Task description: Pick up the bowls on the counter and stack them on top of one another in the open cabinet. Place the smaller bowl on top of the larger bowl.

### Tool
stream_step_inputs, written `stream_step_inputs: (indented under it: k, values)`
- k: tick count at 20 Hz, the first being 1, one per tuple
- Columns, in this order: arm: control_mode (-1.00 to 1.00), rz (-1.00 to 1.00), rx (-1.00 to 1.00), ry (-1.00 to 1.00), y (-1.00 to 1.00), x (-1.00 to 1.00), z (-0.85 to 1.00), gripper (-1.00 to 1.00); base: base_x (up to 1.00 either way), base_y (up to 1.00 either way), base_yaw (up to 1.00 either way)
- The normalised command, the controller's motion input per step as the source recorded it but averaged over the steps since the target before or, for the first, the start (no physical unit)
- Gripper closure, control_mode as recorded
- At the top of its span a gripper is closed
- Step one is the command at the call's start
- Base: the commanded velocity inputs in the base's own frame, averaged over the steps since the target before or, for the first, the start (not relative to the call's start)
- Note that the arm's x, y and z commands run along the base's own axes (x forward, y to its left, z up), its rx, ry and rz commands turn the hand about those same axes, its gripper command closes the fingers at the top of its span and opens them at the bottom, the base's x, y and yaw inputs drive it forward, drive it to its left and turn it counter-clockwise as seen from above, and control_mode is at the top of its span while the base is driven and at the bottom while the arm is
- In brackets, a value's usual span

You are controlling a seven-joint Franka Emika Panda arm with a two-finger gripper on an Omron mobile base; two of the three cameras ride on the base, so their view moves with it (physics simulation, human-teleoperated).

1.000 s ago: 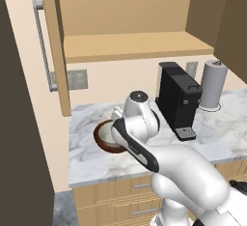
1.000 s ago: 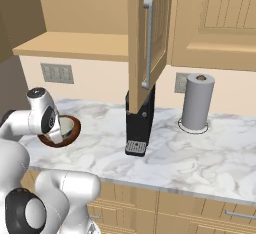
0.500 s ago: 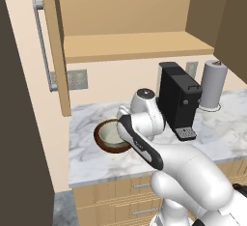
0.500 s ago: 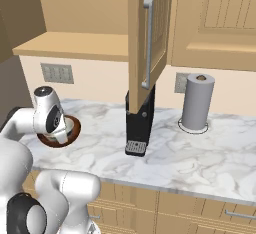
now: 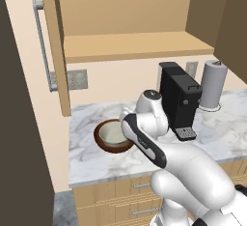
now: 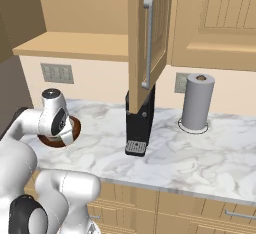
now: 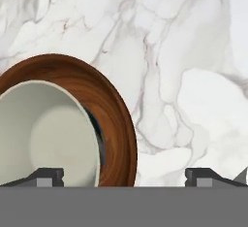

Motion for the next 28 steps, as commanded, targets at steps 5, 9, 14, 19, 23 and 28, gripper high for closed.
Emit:
stream_step_inputs:
  k: [5,9,14,19,23,28]
  values:
    - [-1.00,0.05,0.00,0.00,-0.09,0.00,-0.15,-1.00,0.00,0.00,0.00]
    - [-1.00,0.03,0.00,0.00,0.00,0.07,-0.10,-1.00,0.00,0.00,0.00]
    - [-1.00,0.03,0.01,0.00,0.00,0.13,-0.10,-1.00,0.00,0.00,0.00]
    - [-1.00,0.02,0.01,0.00,0.00,0.11,-0.15,-1.00,0.00,0.00,0.00]
    - [-1.00,0.02,0.00,0.00,0.03,0.11,-0.16,-1.00,0.00,0.00,0.00]
    - [-1.00,0.01,0.00,-0.03,0.16,0.10,-0.12,-1.00,0.00,0.00,0.00]
